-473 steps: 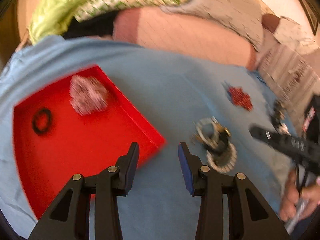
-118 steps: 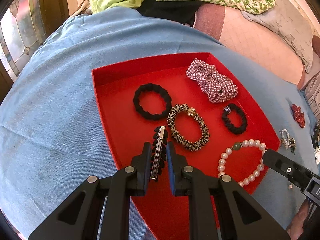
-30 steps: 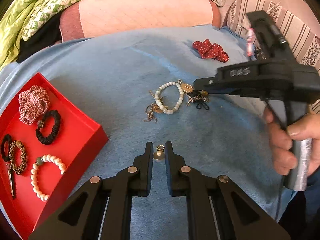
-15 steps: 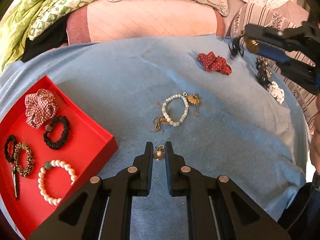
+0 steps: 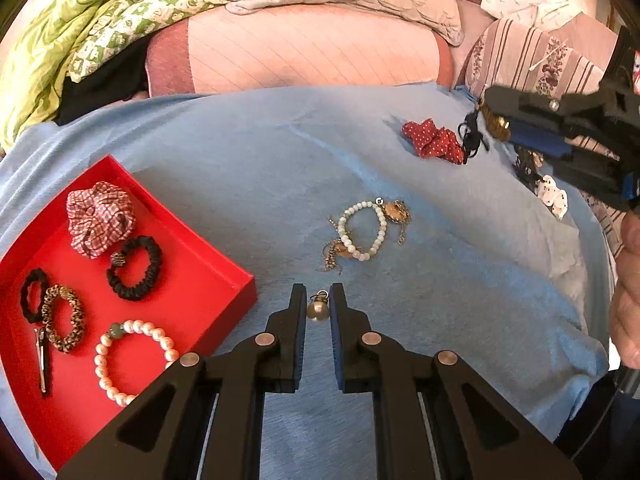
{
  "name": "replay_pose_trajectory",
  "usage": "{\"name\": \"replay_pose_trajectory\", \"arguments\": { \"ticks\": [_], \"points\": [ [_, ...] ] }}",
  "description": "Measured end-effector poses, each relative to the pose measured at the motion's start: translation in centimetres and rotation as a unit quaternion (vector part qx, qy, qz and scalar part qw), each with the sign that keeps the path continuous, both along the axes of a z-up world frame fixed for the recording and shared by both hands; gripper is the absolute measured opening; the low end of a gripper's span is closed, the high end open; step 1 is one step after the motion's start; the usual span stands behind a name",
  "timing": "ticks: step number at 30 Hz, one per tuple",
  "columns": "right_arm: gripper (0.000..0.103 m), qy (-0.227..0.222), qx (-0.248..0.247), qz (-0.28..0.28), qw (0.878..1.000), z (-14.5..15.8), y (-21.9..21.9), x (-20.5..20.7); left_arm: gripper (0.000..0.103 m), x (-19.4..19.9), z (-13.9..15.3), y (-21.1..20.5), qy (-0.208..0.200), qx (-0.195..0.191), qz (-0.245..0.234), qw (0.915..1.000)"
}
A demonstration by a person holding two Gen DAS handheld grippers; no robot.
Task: Organize jewelry
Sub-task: 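Grasp the pearl earring with left tool while right tool grasps gold medallion pendant, then carry the pearl earring and gold medallion over the red tray with both tools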
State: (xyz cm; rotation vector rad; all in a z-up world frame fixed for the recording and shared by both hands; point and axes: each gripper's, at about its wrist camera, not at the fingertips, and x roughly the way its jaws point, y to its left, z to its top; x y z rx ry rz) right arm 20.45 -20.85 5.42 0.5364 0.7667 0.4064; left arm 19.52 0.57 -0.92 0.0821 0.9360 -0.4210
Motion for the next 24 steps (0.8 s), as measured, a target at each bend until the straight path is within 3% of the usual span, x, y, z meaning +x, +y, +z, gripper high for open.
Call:
{"name": "replay_pose_trajectory", "arguments": {
  "ticks": [11, 24],
  "points": [
    [0.027, 0.006, -0.019, 0.032, 0.999, -0.6, 4.2, -0.1, 0.011, -0.5, 1.6, 4.1, -0.016, -0.014, 0.036, 0.9991],
    [0.027, 0.014, -0.036, 0.098, 0.994, -2.7, 12.5, -0.4, 0.011, -0.9, 1.4, 11.2, -0.010, -0.021, 0.101, 0.9946]
  ]
}}
